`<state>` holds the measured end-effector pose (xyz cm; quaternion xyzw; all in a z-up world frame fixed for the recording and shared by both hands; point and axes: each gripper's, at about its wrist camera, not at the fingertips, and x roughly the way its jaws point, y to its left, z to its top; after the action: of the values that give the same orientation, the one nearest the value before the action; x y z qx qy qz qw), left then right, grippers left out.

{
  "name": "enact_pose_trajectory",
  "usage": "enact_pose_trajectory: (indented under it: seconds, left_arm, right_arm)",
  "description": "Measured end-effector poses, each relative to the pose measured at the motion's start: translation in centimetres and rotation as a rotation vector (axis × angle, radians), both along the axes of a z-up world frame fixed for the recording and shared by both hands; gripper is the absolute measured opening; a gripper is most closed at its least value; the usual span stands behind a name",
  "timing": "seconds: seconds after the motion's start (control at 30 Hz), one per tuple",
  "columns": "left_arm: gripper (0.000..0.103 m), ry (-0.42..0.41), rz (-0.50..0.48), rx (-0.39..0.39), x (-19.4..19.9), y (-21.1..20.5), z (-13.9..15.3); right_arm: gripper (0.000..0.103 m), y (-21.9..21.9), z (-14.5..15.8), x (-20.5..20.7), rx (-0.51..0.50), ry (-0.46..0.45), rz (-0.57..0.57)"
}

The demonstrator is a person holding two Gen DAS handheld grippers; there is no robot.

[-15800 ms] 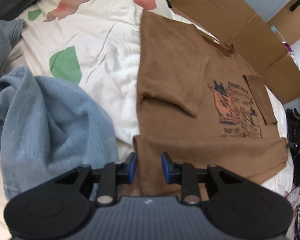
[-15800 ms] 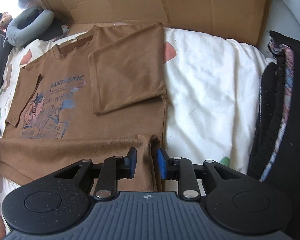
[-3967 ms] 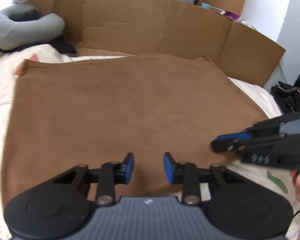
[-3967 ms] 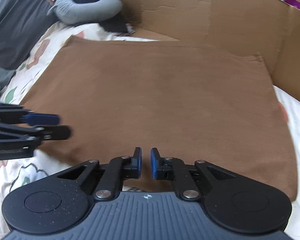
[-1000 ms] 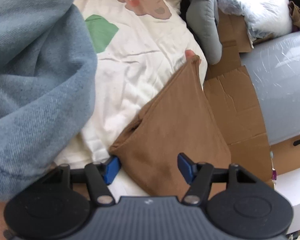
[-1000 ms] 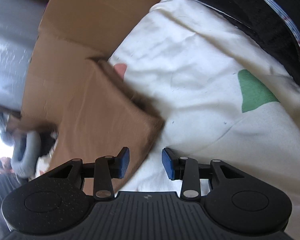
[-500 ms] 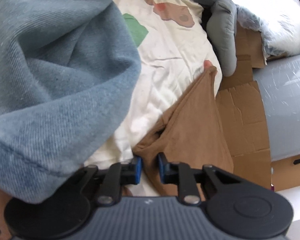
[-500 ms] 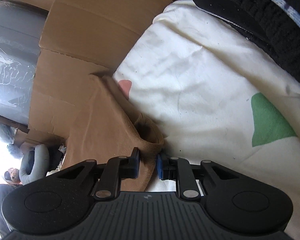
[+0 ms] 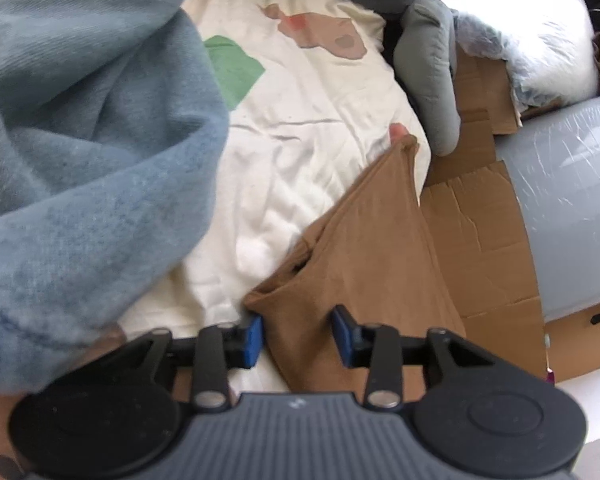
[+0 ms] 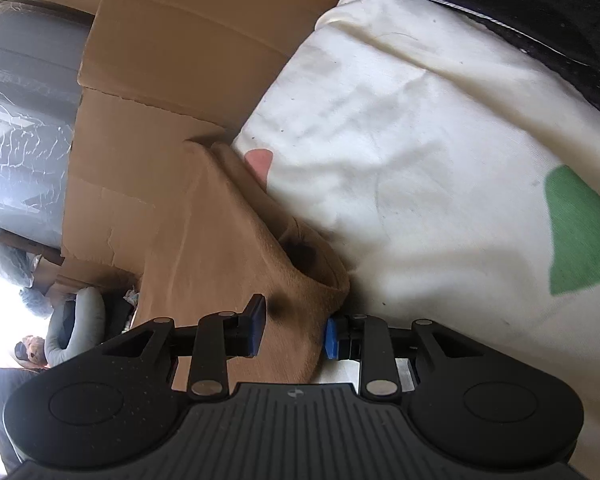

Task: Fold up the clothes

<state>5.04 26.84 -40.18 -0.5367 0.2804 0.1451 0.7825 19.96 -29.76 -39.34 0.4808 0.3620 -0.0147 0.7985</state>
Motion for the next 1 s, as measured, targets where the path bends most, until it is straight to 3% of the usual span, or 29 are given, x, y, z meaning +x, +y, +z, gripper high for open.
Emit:
enact_pose_trajectory:
  seconds: [0.03, 0.13, 0.37, 0.43, 0.5, 0.67, 0.77, 0.83, 0.87, 0.93, 1.0]
  left_arm:
    - [0.033, 0.003, 0.003, -0.005, 0.0, 0.0, 0.0]
    - [0.025, 0.017, 0.053, -0.082, -0.7, 0.4, -0.3]
    - [0.025, 0.009, 0.041, -0.053, -1.5, 0.4, 0.9]
    - [0.016, -0.006, 0.028, -0.043, -1.5, 0.4, 1.4]
    - [0.008, -0.011, 0.010, -0.023, -1.3, 0.3, 2.0]
    - [0.006, 0.008, 0.005, 0.016, -1.2, 0.1, 2.9]
    - [0.009, 0.018, 0.007, -0.002, -1.2, 0.3, 2.2]
    - [0.025, 0.019, 0.021, -0.020, -1.2, 0.3, 1.7]
    - [0.030, 0.019, 0.025, -0.026, -1.3, 0.4, 1.4]
    - [0.040, 0.023, 0.027, -0.024, -1.2, 0.3, 1.0]
    - [0.040, 0.022, 0.022, -0.014, -1.0, 0.2, 0.6]
  right_arm:
    - [0.034, 0.0, 0.0, 0.1, -0.001, 0.000, 0.001]
    - [0.013, -0.2, 0.3, 0.3, 0.001, 0.005, 0.003]
    - [0.012, -1.0, 1.4, -0.2, 0.009, -0.020, -0.016]
    - [0.011, -1.0, 1.5, -0.2, 0.007, -0.019, -0.012]
    - [0.004, -1.0, 1.7, -0.1, 0.006, -0.018, -0.004]
    - [0.003, -1.3, 2.5, -0.2, 0.018, -0.032, 0.000]
    - [0.007, -1.2, 2.1, 0.0, 0.005, -0.013, 0.023]
    - [0.010, -1.1, 1.6, 0.1, 0.015, 0.003, 0.028]
    - [0.024, -1.0, 1.4, 0.1, 0.017, 0.008, 0.033]
    - [0.037, -0.8, 1.1, 0.0, 0.018, 0.009, 0.032]
    - [0.039, -0.6, 0.6, 0.0, 0.024, 0.015, 0.036]
